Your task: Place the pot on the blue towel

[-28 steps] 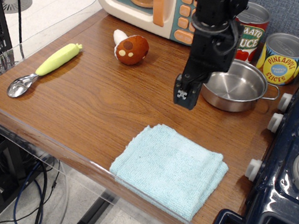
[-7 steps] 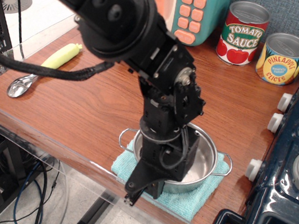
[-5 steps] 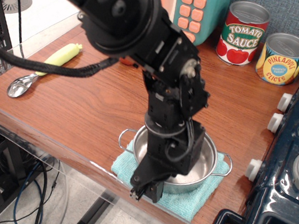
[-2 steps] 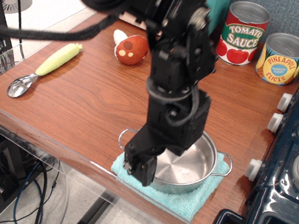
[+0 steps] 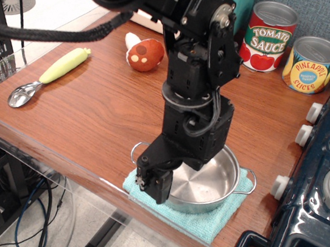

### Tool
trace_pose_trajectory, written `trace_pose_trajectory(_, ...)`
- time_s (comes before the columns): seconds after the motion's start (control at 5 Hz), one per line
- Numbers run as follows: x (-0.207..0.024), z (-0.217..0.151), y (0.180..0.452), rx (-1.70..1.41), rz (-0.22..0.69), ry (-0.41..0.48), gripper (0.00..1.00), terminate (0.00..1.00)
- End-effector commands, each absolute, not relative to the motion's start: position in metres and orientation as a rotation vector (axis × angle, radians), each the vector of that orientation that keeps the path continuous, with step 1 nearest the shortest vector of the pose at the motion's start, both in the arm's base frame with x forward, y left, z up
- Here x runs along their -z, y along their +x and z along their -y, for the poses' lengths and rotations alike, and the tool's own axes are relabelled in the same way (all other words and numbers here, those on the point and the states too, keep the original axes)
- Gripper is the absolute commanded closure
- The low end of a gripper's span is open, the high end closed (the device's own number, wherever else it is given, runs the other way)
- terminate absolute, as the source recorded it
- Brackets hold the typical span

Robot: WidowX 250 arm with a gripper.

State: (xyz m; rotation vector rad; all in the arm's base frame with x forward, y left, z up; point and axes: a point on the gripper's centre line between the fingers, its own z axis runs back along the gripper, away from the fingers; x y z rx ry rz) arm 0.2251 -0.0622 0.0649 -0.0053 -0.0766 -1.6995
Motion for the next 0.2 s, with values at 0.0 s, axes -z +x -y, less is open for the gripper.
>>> trace_pose_trajectory(0.0,-0.0775,0.0708,0.2269,1.702,0.116,0.021,0.0,1.0)
